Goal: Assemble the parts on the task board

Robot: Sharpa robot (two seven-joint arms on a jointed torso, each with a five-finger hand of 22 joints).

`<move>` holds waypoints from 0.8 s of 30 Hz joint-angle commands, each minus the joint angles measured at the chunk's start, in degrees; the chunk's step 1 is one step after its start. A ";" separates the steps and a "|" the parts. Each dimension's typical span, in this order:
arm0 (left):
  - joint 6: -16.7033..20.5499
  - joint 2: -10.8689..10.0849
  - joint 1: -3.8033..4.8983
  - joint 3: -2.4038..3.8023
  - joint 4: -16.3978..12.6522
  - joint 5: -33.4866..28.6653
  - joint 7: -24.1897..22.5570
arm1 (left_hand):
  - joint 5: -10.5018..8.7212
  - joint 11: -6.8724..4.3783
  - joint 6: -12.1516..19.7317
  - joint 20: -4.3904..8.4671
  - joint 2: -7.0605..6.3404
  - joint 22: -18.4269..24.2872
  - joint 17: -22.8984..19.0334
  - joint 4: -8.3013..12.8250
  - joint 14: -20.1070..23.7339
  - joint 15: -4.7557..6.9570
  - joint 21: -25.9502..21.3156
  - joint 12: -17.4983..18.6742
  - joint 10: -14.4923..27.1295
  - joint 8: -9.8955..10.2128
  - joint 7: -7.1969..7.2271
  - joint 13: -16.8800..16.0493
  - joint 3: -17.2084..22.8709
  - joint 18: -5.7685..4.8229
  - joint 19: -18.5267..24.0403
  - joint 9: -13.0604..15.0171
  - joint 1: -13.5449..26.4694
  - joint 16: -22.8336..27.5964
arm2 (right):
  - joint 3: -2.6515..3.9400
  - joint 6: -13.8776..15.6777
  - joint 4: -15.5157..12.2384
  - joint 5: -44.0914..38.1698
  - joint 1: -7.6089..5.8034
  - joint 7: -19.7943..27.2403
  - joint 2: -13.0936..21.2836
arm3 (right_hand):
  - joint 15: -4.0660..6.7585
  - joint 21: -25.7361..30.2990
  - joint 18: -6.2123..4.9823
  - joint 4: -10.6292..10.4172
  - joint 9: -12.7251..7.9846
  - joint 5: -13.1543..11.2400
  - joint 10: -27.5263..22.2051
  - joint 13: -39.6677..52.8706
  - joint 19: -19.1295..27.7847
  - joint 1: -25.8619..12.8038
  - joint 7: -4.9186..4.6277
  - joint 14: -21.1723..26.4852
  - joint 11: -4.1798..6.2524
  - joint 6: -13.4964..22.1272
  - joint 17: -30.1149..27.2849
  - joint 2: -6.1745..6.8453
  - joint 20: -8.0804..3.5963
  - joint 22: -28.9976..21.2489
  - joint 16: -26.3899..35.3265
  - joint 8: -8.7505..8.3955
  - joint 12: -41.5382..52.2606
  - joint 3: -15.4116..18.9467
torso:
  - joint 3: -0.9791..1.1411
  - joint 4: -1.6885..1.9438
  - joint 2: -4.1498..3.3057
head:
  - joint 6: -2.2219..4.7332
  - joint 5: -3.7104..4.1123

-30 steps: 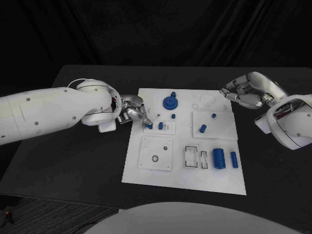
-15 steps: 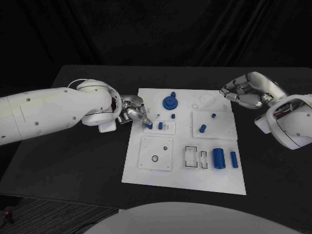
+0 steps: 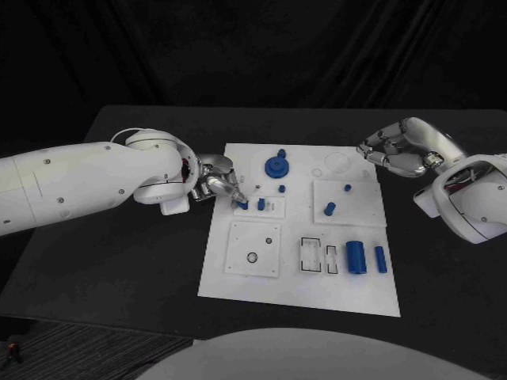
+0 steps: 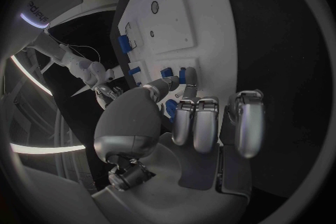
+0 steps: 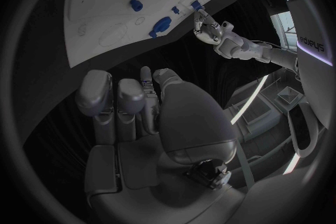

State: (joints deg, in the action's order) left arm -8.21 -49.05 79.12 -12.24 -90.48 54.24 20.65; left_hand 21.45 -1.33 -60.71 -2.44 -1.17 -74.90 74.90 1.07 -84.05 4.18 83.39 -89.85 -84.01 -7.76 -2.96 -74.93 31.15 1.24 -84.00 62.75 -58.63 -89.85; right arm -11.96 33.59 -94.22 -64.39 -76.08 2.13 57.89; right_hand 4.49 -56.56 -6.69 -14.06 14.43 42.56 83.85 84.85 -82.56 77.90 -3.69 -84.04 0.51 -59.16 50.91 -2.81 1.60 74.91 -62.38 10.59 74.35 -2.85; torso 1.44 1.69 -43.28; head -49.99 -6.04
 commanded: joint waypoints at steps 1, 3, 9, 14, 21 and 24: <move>-1.16 0.12 -0.14 0.02 -0.04 -0.17 -0.47 | -3.37 0.37 0.17 -0.32 1.15 -12.84 15.10 -0.09 -5.95 -0.48 -0.33 -0.15 -5.99 0.15 0.23 -15.07 -1.00 0.44 -2.25 0.06 -0.08 -0.15 | 0.05 -0.05 0.02 -0.31 0.17 -0.92 -0.02 | 0.38 0.18 0.52 -0.08 0.08 0.17 0.51 -12.47 -0.02 0.45 -0.15 -0.69 0.50 -0.34 -0.05 -0.07 -0.33 2.64 0.27 0.00 -0.40 -0.40 | 0.01 0.00 -0.01 | -0.01 -0.01; -1.33 0.15 -0.15 0.02 -0.05 -0.17 -0.47 | -5.06 0.36 0.03 -0.34 1.37 -12.83 15.10 -0.76 -5.95 -0.53 -0.40 -0.15 -5.99 0.25 0.22 -15.07 -2.54 0.46 -2.22 -0.06 0.35 -0.15 | 0.05 -0.05 0.03 -0.31 0.18 -0.91 -0.02 | 0.38 0.24 0.51 -0.04 0.10 0.15 0.52 -12.48 -0.01 0.44 -0.15 -0.68 0.50 -0.35 -0.07 -0.04 -0.34 2.65 0.26 0.00 -0.43 -0.52 | 0.02 0.00 -0.02 | -0.01 -0.01; -1.70 0.24 -0.18 0.02 -0.03 -0.17 -0.48 | -11.39 0.41 -0.26 -0.43 1.94 -12.79 15.10 -2.71 -5.95 -0.57 -0.60 -0.15 -5.99 0.96 0.21 -15.07 -6.52 0.48 -2.17 -0.92 0.96 -0.15 | 0.05 -0.05 0.06 -0.31 0.23 -0.89 -0.02 | 0.38 0.24 0.51 -0.04 0.10 0.15 0.52 -12.48 -0.01 0.44 -0.15 -0.68 0.50 -0.35 -0.07 -0.04 -0.34 2.65 0.26 0.00 -0.43 -0.52 | 0.00 0.00 -0.01 | -0.01 0.03; -1.88 0.26 -0.20 0.02 -0.03 -0.17 -0.49 | -14.95 0.61 -0.72 -0.53 1.70 -12.78 15.10 -5.34 -5.95 -0.73 -0.71 -0.15 -5.99 1.49 -0.02 -15.07 -10.72 0.50 -2.15 -1.73 2.93 -0.15 | 0.05 -0.12 0.10 -0.31 0.28 -0.94 -0.05 | 0.38 0.24 0.51 -0.04 0.10 0.15 0.52 -12.48 -0.01 0.44 -0.15 -0.68 0.50 -0.35 -0.07 -0.04 -0.34 2.65 0.26 0.00 -0.43 -0.52 | 0.00 -0.01 -0.01 | -0.01 0.00; -1.91 0.26 -0.21 0.02 0.00 -0.17 -0.51 | -17.95 0.79 -1.14 -0.67 1.72 -12.77 15.10 -7.89 -5.95 -0.89 -0.77 -0.15 -5.99 1.82 -0.24 -15.07 -14.64 0.51 -2.16 -2.28 5.21 -0.15 | 0.05 -0.23 0.15 -0.31 0.40 -0.99 -0.05 | 0.39 0.27 0.51 -0.02 0.11 0.14 0.53 -12.49 0.00 0.42 -0.16 -0.68 0.50 -0.34 -0.07 0.01 -0.34 2.66 0.24 -0.01 -0.45 -0.59 | 0.02 0.00 -0.01 | -0.01 -0.06; -1.95 0.25 -0.22 0.02 0.03 -0.17 -0.51 | -18.16 0.81 -1.23 -0.67 1.70 -12.77 15.10 -8.24 -5.95 -0.90 -0.79 -0.15 -5.99 1.83 -0.23 -15.07 -15.29 0.51 -2.16 -2.32 5.50 -0.15 | 0.05 -0.29 0.17 -0.31 0.44 -1.02 -0.05 | 0.39 0.27 0.51 -0.02 0.11 0.14 0.53 -12.49 0.00 0.42 -0.16 -0.68 0.50 -0.34 -0.07 0.01 -0.34 2.66 0.24 -0.01 -0.45 -0.59 | 0.00 0.01 -0.01 | -0.01 -0.07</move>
State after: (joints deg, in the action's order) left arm -9.25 -48.87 79.03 -12.24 -90.43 54.23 20.65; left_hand 3.54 -0.92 -61.54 -2.87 0.57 -74.90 74.94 -7.28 -84.05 3.77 82.94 -89.85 -84.00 -6.26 -3.17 -74.93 16.02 1.24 -83.99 60.49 -53.73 -89.85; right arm -11.96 33.52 -94.05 -64.39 -75.78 2.11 57.82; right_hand 4.46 -56.56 -6.69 -14.07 14.47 42.56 84.04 85.69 -82.56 77.95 -3.69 -84.03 0.70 -59.16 50.91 -2.86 1.60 74.91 -62.38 10.59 73.90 -3.17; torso 1.46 1.68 -43.29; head -49.99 -6.10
